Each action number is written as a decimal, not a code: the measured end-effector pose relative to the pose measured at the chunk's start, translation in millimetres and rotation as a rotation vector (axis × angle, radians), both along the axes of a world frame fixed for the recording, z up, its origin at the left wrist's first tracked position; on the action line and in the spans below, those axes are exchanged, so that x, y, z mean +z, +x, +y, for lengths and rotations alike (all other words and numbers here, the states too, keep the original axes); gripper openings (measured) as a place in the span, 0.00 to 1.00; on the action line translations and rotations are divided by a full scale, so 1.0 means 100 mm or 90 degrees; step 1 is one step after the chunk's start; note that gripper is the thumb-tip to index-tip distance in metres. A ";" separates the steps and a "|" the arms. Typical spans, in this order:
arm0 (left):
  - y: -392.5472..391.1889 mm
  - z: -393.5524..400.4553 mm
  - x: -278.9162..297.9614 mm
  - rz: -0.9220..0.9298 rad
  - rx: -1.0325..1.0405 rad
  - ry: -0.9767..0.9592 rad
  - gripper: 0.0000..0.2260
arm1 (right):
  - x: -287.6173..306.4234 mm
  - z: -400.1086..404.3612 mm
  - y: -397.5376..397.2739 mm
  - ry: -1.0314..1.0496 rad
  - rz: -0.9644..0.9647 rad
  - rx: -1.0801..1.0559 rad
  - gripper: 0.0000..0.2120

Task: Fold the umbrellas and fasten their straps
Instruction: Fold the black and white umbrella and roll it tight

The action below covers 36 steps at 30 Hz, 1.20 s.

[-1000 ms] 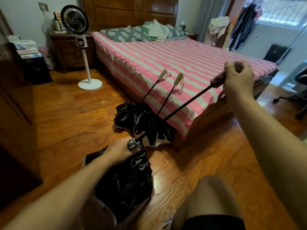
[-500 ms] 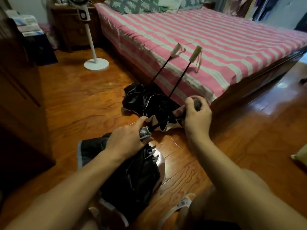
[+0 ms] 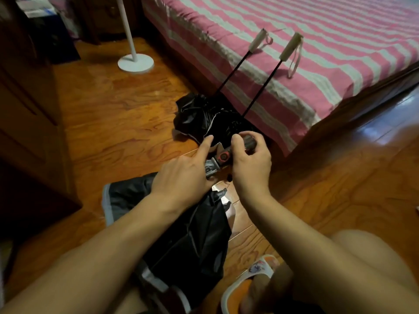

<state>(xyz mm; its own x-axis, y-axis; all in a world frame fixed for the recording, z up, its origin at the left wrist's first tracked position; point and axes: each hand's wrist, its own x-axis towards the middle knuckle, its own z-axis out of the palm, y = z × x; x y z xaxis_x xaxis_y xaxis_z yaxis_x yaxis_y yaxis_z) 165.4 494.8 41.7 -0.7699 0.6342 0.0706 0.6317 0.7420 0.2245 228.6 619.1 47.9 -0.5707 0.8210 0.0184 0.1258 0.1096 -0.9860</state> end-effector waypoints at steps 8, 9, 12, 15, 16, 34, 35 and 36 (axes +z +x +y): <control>-0.01 0.06 -0.11 0.002 0.010 0.028 0.44 | 0.02 0.14 -0.01 0.059 -0.024 0.027 0.08; 0.01 0.04 -0.13 0.003 0.012 0.030 0.44 | 0.01 0.16 0.02 0.063 -0.034 0.035 0.08; -0.01 -0.02 -0.20 0.010 0.007 0.024 0.43 | 0.09 0.24 0.08 0.035 -0.095 0.093 0.08; -0.06 -0.11 -0.20 0.043 -0.027 0.016 0.43 | 0.24 0.38 0.14 -0.146 -0.146 0.220 0.10; -0.07 -0.12 -0.18 0.063 -0.043 0.011 0.44 | 0.28 0.42 0.17 -0.211 -0.136 0.238 0.10; -0.22 -0.35 -0.41 -0.047 0.013 0.112 0.49 | 0.42 0.67 0.12 0.218 -0.134 -0.001 0.11; -0.25 -0.32 -0.39 -0.033 0.021 0.116 0.46 | 0.42 0.66 0.10 0.225 -0.135 -0.003 0.11; -0.31 -0.32 -0.36 -0.015 0.019 0.148 0.42 | 0.42 0.67 0.09 0.219 -0.128 -0.011 0.11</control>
<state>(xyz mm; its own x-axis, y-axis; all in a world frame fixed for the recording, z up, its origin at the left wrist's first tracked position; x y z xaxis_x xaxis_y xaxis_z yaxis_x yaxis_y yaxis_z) 134.6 463.2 5.8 -0.7914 0.5797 0.1940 0.6029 0.6874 0.4051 237.2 686.4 90.1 -0.5777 0.7955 0.1832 0.3171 0.4255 -0.8476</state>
